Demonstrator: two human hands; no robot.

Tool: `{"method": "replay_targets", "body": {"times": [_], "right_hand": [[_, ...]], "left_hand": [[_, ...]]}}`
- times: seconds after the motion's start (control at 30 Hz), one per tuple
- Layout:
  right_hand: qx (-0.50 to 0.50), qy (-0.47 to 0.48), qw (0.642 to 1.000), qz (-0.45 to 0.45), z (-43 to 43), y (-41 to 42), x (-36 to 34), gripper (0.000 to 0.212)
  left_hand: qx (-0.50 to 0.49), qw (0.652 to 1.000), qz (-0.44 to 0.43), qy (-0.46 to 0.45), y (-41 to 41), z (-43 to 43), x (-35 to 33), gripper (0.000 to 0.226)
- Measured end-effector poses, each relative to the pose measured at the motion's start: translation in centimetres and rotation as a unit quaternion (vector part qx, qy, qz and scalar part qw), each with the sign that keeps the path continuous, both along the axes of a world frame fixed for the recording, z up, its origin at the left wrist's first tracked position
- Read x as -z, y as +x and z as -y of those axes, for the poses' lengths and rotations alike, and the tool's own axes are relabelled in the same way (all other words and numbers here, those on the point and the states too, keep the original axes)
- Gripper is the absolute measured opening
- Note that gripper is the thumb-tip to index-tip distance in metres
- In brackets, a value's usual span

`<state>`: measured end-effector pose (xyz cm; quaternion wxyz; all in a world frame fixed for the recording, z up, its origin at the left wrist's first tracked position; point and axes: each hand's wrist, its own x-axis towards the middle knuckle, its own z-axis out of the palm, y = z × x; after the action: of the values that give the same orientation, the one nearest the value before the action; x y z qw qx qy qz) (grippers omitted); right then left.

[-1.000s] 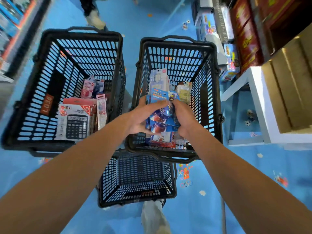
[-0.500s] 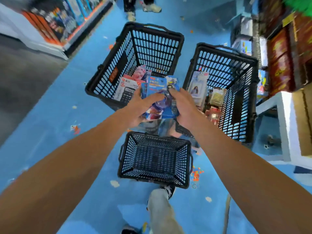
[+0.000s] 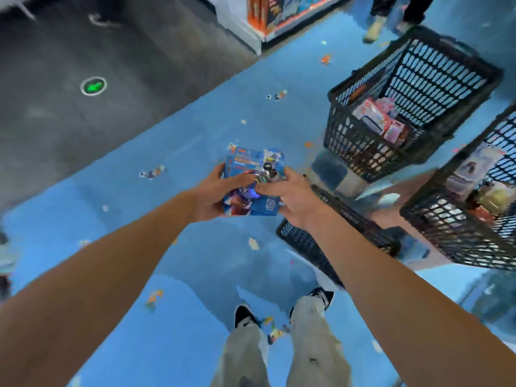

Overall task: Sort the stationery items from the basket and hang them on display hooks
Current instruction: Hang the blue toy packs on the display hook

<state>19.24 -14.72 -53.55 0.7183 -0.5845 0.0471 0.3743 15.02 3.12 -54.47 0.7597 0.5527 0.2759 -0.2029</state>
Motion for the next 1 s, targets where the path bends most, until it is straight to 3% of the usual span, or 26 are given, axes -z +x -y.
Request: {"method": "replay_targets", "body": {"times": [0.2, 0.43, 0.63, 0.77, 0.9, 1.0], "right_hand": [[-0.117, -0.010, 0.993, -0.020, -11.0, -7.4, -1.7, 0.035], [-0.292, -0.019, 0.956, 0.000, -23.4, -16.4, -5.7, 0.044], [-0.457, 0.038, 0.888, 0.038, -34.2, -25.7, -11.7, 0.044], [-0.528, 0.097, 0.842, 0.048, -40.2, -32.3, -16.5, 0.048], [-0.597, 0.154, 0.786, 0.045, -45.3, -39.0, -19.7, 0.049], [-0.633, 0.188, 0.749, 0.048, -48.6, -43.3, -21.2, 0.046]], "left_hand": [[-0.018, 0.999, -0.040, -0.024, -12.1, -12.2, -1.4, 0.060], [-0.188, 0.980, -0.008, -0.066, -28.4, -21.2, -5.8, 0.035], [-0.390, 0.918, 0.017, -0.067, -42.0, -25.5, -11.7, 0.044], [-0.506, 0.857, 0.066, -0.071, -49.2, -27.0, -16.2, 0.046], [-0.580, 0.811, 0.078, 0.012, -56.0, -28.2, -19.2, 0.043], [-0.626, 0.774, 0.088, 0.018, -60.1, -29.4, -21.1, 0.062]]}}
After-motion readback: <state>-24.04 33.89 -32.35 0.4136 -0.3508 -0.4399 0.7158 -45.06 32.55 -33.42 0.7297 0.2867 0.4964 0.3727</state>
